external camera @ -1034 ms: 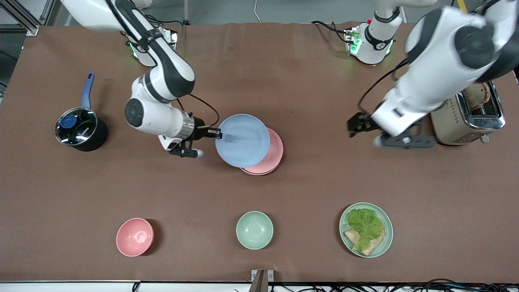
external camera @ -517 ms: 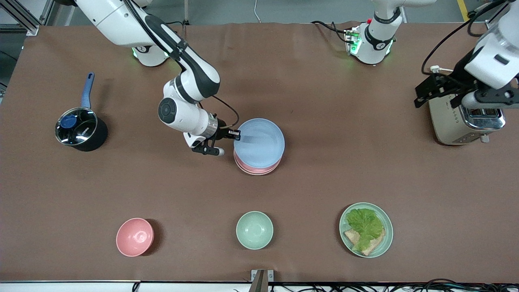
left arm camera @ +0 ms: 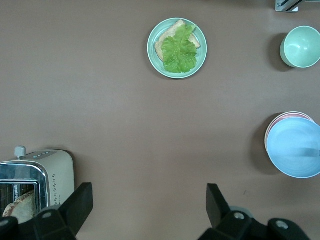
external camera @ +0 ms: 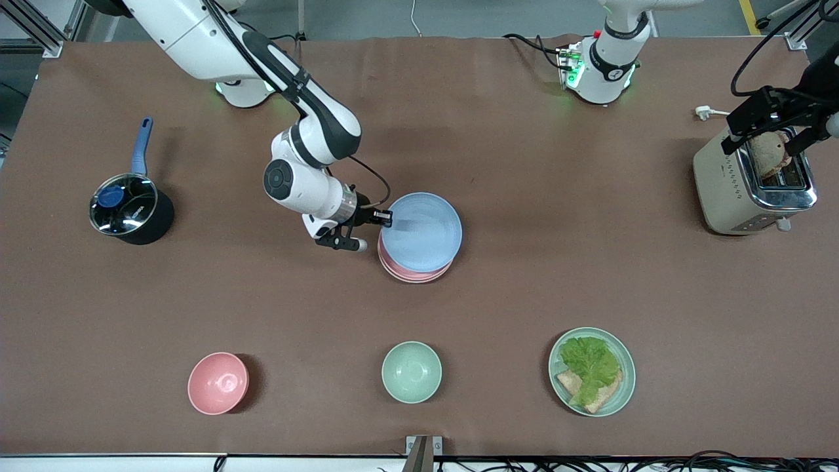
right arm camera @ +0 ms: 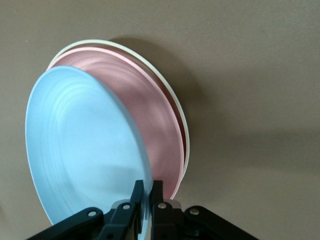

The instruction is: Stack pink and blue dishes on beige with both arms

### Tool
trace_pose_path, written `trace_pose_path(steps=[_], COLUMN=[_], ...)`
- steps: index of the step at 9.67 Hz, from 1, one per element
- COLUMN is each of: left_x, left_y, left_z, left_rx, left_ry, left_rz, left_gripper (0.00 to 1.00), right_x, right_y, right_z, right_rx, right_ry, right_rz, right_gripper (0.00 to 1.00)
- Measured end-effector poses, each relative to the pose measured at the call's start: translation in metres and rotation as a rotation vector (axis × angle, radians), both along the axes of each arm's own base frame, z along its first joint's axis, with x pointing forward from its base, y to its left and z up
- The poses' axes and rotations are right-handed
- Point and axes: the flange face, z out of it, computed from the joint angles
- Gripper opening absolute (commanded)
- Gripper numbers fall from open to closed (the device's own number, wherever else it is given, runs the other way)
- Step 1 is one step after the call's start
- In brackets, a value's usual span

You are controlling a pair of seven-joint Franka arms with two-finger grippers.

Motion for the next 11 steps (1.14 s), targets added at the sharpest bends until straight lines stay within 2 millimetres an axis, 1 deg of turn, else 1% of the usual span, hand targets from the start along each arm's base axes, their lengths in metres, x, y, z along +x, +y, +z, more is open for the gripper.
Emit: trace_pose_path(steps=[1, 3, 4, 5, 6, 7, 8, 9, 10, 11], left_x=[0.001, 0.003, 0.004, 0.006, 0.006, 0.007, 0.007, 0.006, 0.007, 0.007], left_y=[-0.001, -0.006, -0.005, -0.005, -0.004, -0.002, -0.002, -0.001, 0.001, 0.003], left_z=[0.000, -0.004, -0.006, -0.009, -0.010, -0.011, -0.013, -0.015, -0.016, -0.016], left_rx=[0.002, 0.010, 0.018, 0.022, 0.024, 0.024, 0.025, 0.025, 0.025, 0.027], left_ry=[0.001, 0.009, 0.015, 0.021, 0.026, 0.030, 0.035, 0.044, 0.048, 0.049], left_rz=[-0.002, -0.012, -0.011, -0.011, -0.009, -0.006, -0.004, -0.003, 0.000, 0.004], left_gripper=[1.00, 1.00, 1.00, 1.00, 1.00, 1.00, 1.00, 1.00, 1.00, 1.00], right_x=[0.000, 0.005, 0.012, 0.023, 0.036, 0.047, 0.055, 0.058, 0.060, 0.061], right_y=[-0.002, -0.009, -0.015, -0.025, -0.041, -0.066, -0.097, -0.132, -0.171, -0.213], right_z=[-0.003, -0.006, -0.002, 0.011, 0.034, 0.063, 0.100, 0.143, 0.189, 0.232], right_rx=[-0.002, -0.004, 0.000, 0.004, -0.009, -0.058, -0.139, -0.249, -0.360, -0.433], right_ry=[0.004, 0.008, -0.005, -0.030, -0.059, -0.079, -0.097, -0.128, -0.162, -0.186], right_rz=[-0.002, -0.016, -0.032, -0.050, -0.046, -0.014, 0.031, 0.071, 0.078, 0.040], right_gripper=[1.00, 1.00, 1.00, 1.00, 1.00, 1.00, 1.00, 1.00, 1.00, 1.00])
